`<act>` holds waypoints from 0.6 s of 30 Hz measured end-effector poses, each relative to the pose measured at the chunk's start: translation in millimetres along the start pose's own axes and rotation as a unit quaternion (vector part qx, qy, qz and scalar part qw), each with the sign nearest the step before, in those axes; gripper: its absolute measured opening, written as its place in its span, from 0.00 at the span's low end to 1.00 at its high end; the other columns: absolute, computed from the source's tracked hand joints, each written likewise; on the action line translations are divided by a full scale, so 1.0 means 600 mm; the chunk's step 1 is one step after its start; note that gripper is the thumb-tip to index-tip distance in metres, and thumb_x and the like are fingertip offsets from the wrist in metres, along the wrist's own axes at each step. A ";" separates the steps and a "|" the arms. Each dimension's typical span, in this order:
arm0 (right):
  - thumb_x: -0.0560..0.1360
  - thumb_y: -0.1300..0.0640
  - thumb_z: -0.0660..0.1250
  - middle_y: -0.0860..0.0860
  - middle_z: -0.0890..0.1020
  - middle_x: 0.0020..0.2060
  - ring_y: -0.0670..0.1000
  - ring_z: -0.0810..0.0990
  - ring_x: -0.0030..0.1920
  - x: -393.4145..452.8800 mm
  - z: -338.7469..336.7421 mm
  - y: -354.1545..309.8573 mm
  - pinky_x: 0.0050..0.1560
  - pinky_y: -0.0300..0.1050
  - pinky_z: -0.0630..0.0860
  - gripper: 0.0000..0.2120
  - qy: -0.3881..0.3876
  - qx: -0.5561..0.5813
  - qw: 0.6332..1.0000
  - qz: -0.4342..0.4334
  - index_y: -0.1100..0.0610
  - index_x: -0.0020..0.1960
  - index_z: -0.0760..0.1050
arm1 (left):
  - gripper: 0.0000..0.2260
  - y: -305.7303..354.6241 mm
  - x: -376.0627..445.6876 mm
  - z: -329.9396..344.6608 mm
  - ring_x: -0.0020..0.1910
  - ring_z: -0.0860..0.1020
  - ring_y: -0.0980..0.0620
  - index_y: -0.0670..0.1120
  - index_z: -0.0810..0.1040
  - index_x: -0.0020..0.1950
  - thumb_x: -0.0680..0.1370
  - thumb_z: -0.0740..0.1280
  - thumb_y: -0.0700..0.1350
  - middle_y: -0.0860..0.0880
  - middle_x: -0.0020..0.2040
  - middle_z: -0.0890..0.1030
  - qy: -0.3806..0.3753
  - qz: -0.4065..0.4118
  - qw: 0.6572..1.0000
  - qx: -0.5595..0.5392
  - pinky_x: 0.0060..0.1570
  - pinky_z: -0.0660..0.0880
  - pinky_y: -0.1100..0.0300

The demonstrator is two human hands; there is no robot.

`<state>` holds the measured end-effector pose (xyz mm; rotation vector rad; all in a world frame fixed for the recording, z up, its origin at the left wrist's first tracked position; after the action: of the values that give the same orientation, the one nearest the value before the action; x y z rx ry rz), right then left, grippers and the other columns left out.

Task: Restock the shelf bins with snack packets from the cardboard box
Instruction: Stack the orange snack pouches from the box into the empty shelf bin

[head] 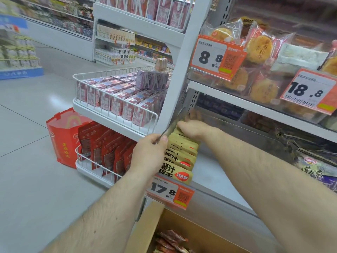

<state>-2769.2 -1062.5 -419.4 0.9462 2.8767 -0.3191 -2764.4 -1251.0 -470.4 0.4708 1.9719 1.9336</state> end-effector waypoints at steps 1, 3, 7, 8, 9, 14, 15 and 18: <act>0.81 0.41 0.45 0.54 0.54 0.79 0.57 0.52 0.78 0.000 0.000 -0.002 0.74 0.52 0.52 0.29 -0.004 -0.009 1.000 0.002 0.53 0.79 0.58 | 0.13 -0.001 0.001 0.000 0.49 0.83 0.46 0.53 0.83 0.51 0.78 0.62 0.57 0.51 0.46 0.85 -0.001 0.000 1.000 -0.003 0.53 0.79 0.40; 0.79 0.39 0.47 0.55 0.65 0.76 0.57 0.64 0.73 -0.004 -0.005 -0.004 0.69 0.52 0.61 0.29 -0.012 0.000 1.000 0.009 0.51 0.74 0.67 | 0.11 -0.003 0.003 0.001 0.48 0.83 0.46 0.53 0.83 0.50 0.80 0.63 0.55 0.51 0.46 0.85 -0.002 0.000 1.000 -0.007 0.53 0.80 0.40; 0.78 0.41 0.51 0.51 0.76 0.64 0.53 0.73 0.58 -0.010 -0.014 0.001 0.54 0.48 0.66 0.18 -0.008 0.068 0.998 -0.004 0.47 0.57 0.75 | 0.10 -0.003 0.003 0.000 0.48 0.84 0.46 0.55 0.83 0.50 0.78 0.63 0.56 0.52 0.46 0.86 -0.001 -0.008 1.000 -0.018 0.53 0.80 0.41; 0.78 0.42 0.50 0.51 0.77 0.63 0.52 0.73 0.55 -0.010 -0.017 0.003 0.52 0.47 0.65 0.17 0.008 0.071 0.997 -0.012 0.46 0.55 0.74 | 0.10 -0.002 0.003 0.000 0.48 0.84 0.46 0.55 0.83 0.50 0.79 0.63 0.56 0.52 0.45 0.86 -0.002 -0.009 1.000 -0.020 0.53 0.80 0.41; 0.78 0.43 0.50 0.51 0.77 0.62 0.52 0.72 0.54 -0.013 -0.020 0.009 0.51 0.47 0.65 0.17 0.030 0.064 0.997 -0.017 0.47 0.55 0.73 | 0.10 -0.002 0.002 0.000 0.48 0.84 0.46 0.55 0.83 0.50 0.79 0.64 0.55 0.52 0.46 0.86 -0.002 -0.009 1.000 -0.020 0.53 0.80 0.41; 0.80 0.46 0.54 0.55 0.78 0.62 0.56 0.76 0.58 -0.022 -0.030 0.035 0.58 0.49 0.73 0.18 0.033 0.085 0.996 0.003 0.53 0.61 0.76 | 0.10 -0.002 0.000 0.002 0.50 0.83 0.47 0.55 0.83 0.51 0.79 0.64 0.56 0.53 0.47 0.85 0.003 -0.006 1.000 -0.016 0.55 0.79 0.41; 0.81 0.47 0.54 0.54 0.78 0.64 0.55 0.76 0.58 -0.025 -0.030 0.030 0.58 0.48 0.72 0.17 0.028 0.086 0.996 -0.009 0.51 0.61 0.76 | 0.10 -0.002 0.000 0.002 0.50 0.83 0.46 0.56 0.83 0.50 0.79 0.64 0.56 0.53 0.47 0.85 0.004 -0.007 1.000 -0.017 0.55 0.79 0.41; 0.80 0.43 0.53 0.51 0.75 0.67 0.53 0.72 0.62 -0.037 -0.014 0.008 0.62 0.49 0.68 0.17 0.009 0.063 0.998 -0.027 0.47 0.61 0.74 | 0.09 -0.003 0.000 0.003 0.48 0.83 0.45 0.57 0.82 0.48 0.78 0.63 0.57 0.52 0.45 0.85 0.000 -0.005 1.000 -0.020 0.53 0.79 0.40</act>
<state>-2748.7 -1069.8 -408.7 0.8946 2.9325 -0.5047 -2763.6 -1249.6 -472.0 0.4484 1.9287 1.9627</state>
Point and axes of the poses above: each hand's wrist, its own x-axis towards the middle knuckle, its own z-axis out of the palm, y = z × x, the point moved 1 cm from there along x, towards the middle knuckle
